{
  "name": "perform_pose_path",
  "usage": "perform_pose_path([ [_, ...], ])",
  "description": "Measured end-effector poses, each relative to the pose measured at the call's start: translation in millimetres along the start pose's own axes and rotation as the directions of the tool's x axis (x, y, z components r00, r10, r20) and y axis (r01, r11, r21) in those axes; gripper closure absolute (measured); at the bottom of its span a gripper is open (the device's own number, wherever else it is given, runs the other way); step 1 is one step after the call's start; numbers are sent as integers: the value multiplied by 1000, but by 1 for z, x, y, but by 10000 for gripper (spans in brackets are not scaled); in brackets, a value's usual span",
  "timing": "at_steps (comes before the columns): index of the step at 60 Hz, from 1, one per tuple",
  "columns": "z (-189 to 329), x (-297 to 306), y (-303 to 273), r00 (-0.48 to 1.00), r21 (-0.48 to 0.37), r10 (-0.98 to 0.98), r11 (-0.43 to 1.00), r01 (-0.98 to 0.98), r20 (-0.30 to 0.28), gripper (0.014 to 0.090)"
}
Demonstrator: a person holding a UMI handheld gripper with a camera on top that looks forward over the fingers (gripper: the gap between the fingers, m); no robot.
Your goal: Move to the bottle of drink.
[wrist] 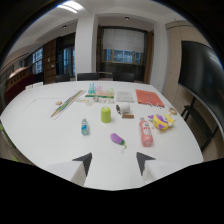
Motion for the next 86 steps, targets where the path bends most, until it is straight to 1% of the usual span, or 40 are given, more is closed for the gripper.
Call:
perform_pose_path([
  [7, -6, 10, 15, 1000, -16, 16, 1000, -16, -21, 196],
  [9, -6, 16, 19, 999, -22, 17, 1000, -17, -31, 196],
  [10, -17, 23, 27, 999, -24, 16, 1000, -17, -34, 198],
  [12, -13, 26, 29, 999, -34, 16, 999, -18, -45, 198],
  [13, -22, 32, 35, 999, -38, 15, 999, -17, -47, 199],
  [14, -15, 33, 34, 999, -43, 16, 999, -18, -52, 198],
  [16, -24, 43, 42, 998, -51, 16, 999, -19, -60, 198],
  [17, -16, 45, 40, 998, -55, 18, 998, -21, -66, 199],
  [18, -24, 52, 45, 997, -57, 18, 998, -22, -71, 198],
  [19, -15, 54, 43, 997, -60, 19, 998, -24, -79, 198],
  [21, -22, 75, 50, 996, -63, 19, 998, -24, -88, 197],
  [25, -15, 98, 52, 993, -71, 13, 997, -22, -117, 199],
  [31, 10, 135, 45, 989, -73, 7, 997, -18, -146, 199],
  [38, 55, 169, 24, 990, -58, 2, 998, -10, -138, 198],
  [43, 96, 185, 8, 993, -51, -4, 999, -2, -116, 198],
  [51, 158, 196, -10, 996, -61, 6, 998, -11, -86, 197],
  [58, 197, 198, -15, 998, -75, 6, 997, -11, -66, 199],
  [62, 209, 198, -16, 998, -86, 13, 996, -18, -55, 200],
  [68, 217, 201, -16, 998, -94, 19, 995, -24, -53, 201],
  [86, 219, 197, -13, 998, -108, 19, 994, -25, -53, 199],
])
